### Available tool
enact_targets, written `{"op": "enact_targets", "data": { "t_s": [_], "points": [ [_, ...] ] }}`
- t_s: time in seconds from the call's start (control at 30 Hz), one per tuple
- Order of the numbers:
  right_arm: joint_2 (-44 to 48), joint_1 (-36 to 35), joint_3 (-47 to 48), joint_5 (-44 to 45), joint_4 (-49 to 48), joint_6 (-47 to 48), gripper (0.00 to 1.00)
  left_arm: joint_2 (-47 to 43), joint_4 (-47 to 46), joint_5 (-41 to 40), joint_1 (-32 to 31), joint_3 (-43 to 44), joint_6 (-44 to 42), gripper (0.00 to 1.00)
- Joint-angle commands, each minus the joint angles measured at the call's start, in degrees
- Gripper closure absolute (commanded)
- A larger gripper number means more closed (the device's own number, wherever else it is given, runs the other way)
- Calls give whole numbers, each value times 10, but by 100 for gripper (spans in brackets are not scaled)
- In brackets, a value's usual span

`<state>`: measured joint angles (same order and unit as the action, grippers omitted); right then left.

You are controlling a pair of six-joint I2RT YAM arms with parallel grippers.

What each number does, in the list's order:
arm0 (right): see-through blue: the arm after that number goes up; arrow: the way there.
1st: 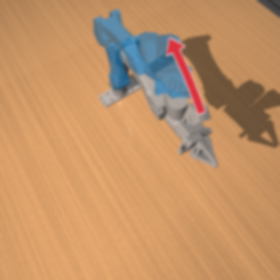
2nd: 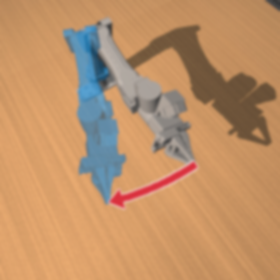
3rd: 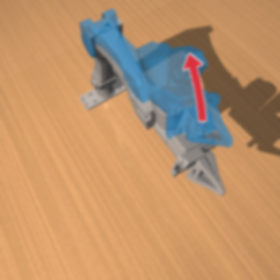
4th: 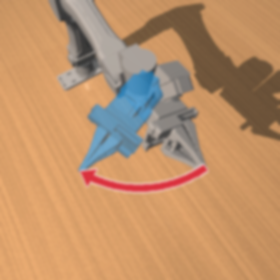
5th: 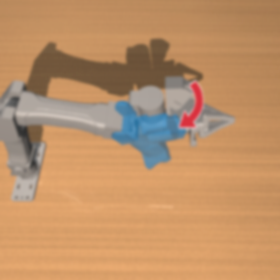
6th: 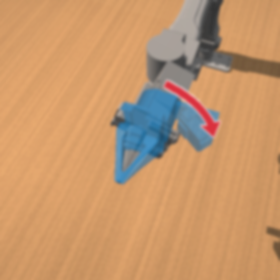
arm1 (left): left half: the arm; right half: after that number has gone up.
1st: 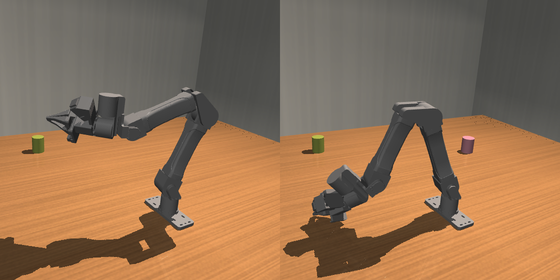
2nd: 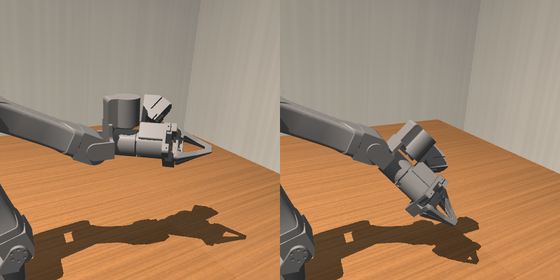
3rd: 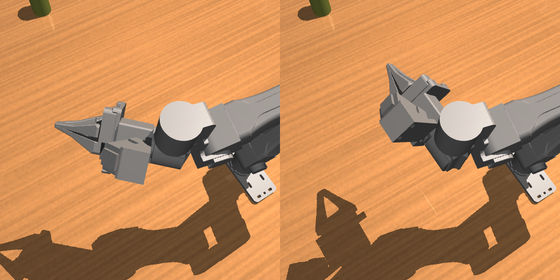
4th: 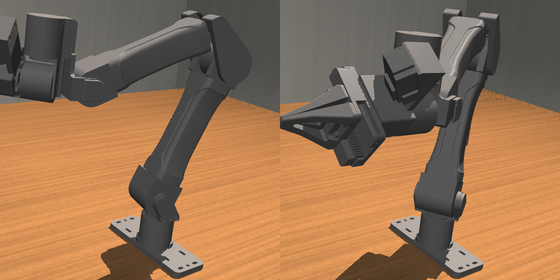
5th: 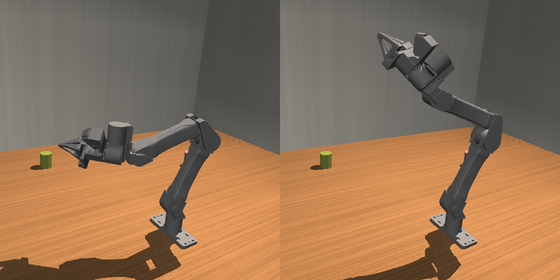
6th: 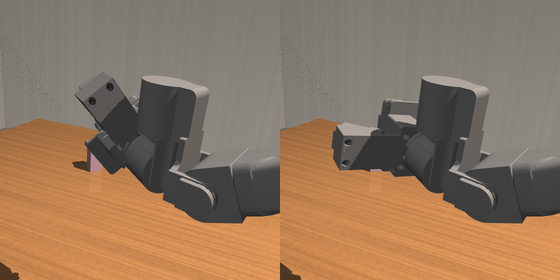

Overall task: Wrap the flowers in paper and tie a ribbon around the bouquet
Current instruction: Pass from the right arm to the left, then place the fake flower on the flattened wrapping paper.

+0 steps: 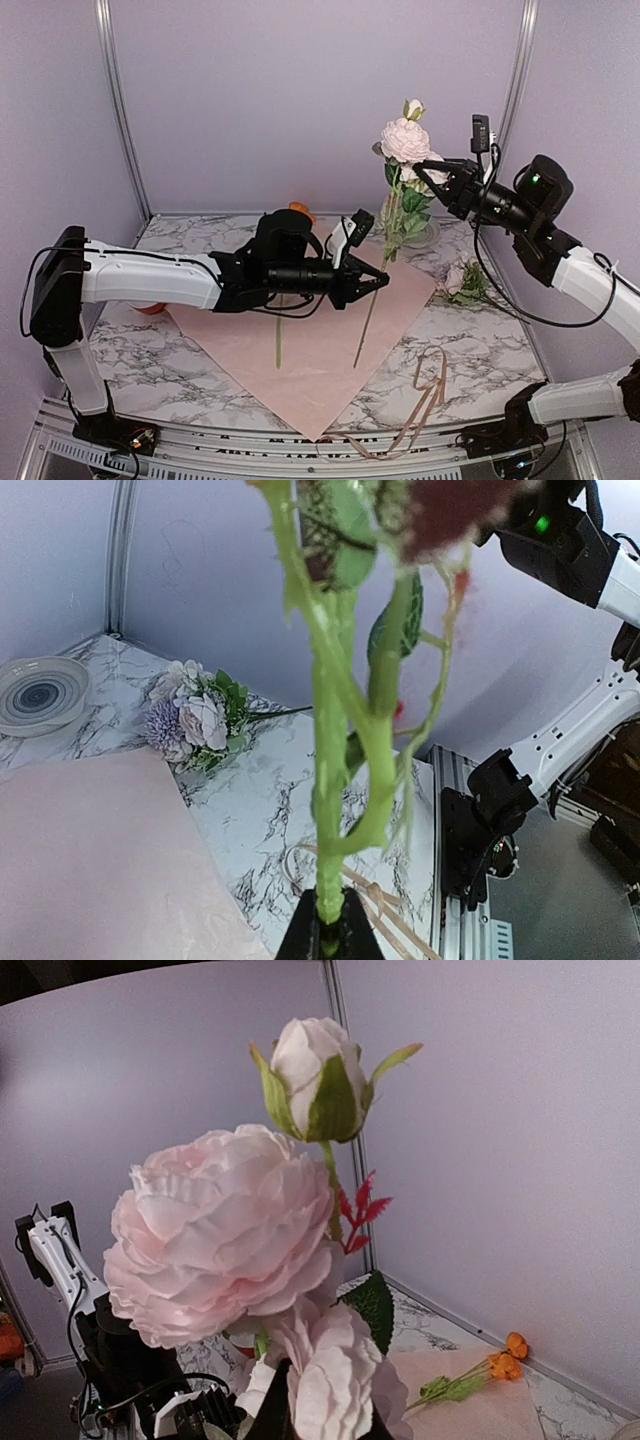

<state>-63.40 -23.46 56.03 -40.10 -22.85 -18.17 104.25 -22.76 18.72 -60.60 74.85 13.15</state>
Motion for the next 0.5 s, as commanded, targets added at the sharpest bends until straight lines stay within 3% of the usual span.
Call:
{"op": "enact_targets", "data": {
  "t_s": [0.0,0.1,0.17,0.2,0.33,0.47],
  "points": [
    [-3,-5,35,38,27,22,86,-10,-21,-1,4,-5,33,100],
    [-4,-6,43,115,80,44,29,-20,-24,5,26,-12,80,100],
    [-4,-5,50,172,117,53,6,-30,-24,-7,48,-25,119,100],
    [-5,-6,54,199,144,59,1,-39,-23,-21,63,-35,146,100],
    [-13,-5,66,302,211,75,0,-41,11,-31,148,-74,286,100],
    [-29,-5,64,319,246,84,0,-34,84,-42,201,-105,298,100]
  ]
}}
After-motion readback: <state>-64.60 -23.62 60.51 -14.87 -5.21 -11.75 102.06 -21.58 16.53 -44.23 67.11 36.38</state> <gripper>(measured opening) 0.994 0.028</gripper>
